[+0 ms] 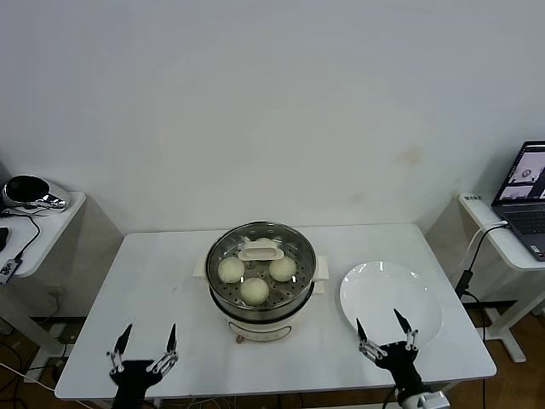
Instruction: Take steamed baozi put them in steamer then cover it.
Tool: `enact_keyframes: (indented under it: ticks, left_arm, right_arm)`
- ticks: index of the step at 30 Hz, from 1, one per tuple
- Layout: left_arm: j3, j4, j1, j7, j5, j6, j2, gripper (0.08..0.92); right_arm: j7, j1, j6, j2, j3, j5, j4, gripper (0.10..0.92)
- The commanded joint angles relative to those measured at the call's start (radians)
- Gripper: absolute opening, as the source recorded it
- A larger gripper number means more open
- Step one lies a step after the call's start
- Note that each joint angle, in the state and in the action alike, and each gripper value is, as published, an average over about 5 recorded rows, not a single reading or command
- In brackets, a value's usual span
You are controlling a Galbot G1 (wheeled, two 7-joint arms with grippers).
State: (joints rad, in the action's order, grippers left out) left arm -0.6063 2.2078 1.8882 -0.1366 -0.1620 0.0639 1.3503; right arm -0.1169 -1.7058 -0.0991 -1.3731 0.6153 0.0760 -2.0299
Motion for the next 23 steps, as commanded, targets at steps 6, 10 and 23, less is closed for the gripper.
enact_keyframes:
  ticks: [6, 10, 23]
  left_arm:
    - [-0.039, -0.048, 0.126, -0.001, -0.193, 0.031, 0.03, 0.823]
    - [-0.036, -0.05, 0.131, 0.01, -0.187, 0.022, 0.027, 0.823]
    - [-0.033, -0.065, 0.141, 0.036, -0.146, 0.013, 0.025, 0.823]
  right_arm:
    - [0.006, -0.049, 0.029, 0.029, -0.033, 0.018, 0.003, 0.823]
    - [0.013, -0.052, 0.064, 0.036, -0.044, 0.029, -0.004, 0.823]
    - [0.018, -0.05, 0.098, 0.051, -0.063, 0.052, -0.012, 0.823]
